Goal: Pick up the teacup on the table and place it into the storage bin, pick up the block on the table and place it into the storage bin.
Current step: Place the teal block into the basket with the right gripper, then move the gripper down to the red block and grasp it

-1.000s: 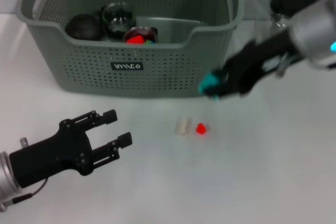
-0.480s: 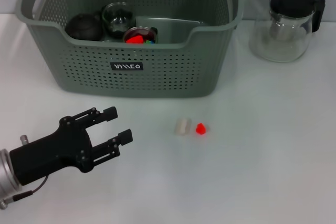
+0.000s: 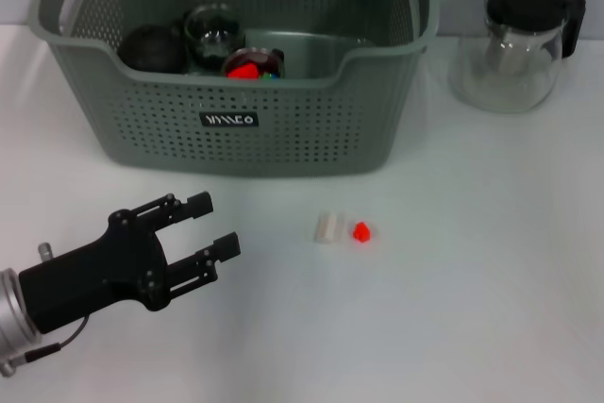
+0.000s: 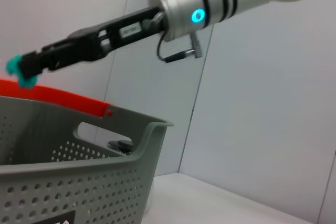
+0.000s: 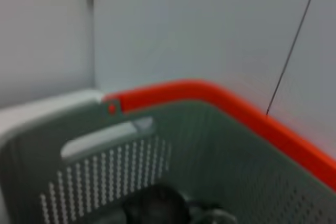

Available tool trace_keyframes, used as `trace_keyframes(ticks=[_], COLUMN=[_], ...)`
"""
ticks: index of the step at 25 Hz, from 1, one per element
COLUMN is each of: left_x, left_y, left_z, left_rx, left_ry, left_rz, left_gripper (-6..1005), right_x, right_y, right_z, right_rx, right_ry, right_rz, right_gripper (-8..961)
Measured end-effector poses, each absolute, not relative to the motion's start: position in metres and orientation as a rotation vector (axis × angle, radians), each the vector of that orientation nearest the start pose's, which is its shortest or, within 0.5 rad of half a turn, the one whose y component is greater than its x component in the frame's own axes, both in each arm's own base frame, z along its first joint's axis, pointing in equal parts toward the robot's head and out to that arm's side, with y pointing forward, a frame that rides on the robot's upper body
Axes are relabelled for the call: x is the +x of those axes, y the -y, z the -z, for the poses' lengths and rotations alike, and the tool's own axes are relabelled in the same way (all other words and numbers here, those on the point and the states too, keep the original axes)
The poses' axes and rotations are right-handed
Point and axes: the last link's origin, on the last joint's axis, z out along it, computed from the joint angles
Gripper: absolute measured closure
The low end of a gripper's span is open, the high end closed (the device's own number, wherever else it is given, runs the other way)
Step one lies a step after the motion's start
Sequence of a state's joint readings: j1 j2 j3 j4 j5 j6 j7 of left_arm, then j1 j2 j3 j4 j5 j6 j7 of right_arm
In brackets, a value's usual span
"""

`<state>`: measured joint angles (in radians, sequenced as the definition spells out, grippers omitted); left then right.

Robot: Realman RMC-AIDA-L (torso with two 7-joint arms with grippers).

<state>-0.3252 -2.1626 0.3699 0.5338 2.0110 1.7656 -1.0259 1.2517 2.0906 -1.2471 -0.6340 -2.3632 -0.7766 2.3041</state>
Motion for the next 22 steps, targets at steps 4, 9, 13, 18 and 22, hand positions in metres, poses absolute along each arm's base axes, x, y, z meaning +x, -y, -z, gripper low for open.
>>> trace_keyframes(ticks=[4, 9, 13, 18, 22], left_x=[-0.302, -0.303, -0.302, -0.303, -0.303], left_y=[-0.243, -0.242, -0.242, -0.242, -0.243], left_z=[0.014, 0.014, 0.013, 0.013, 0.013], left_rx=[-2.467, -2.466, -2.466, -2.462, -2.462], left_ry=[0.587, 0.588, 0.583, 0.587, 0.587], left_rz=[1.032, 1.034, 1.041, 1.036, 1.031], left_gripper=[343, 343, 343, 343, 343], right_x=[0.008, 0.003, 0.0, 0.022, 0.054], right_y=[-0.485, -0.482, -0.463, -0.405, -0.358], right_z=[0.061, 0.049, 0.017, -0.032, -0.058], right_rx=[-2.514, -2.52, -2.561, -2.709, -2.829], right_ry=[-0.333, -0.374, -0.382, -0.326, -0.293], right_rz=[-0.054, -0.112, -0.215, -0.321, -0.196], right_gripper=[521, 434, 365, 153, 32])
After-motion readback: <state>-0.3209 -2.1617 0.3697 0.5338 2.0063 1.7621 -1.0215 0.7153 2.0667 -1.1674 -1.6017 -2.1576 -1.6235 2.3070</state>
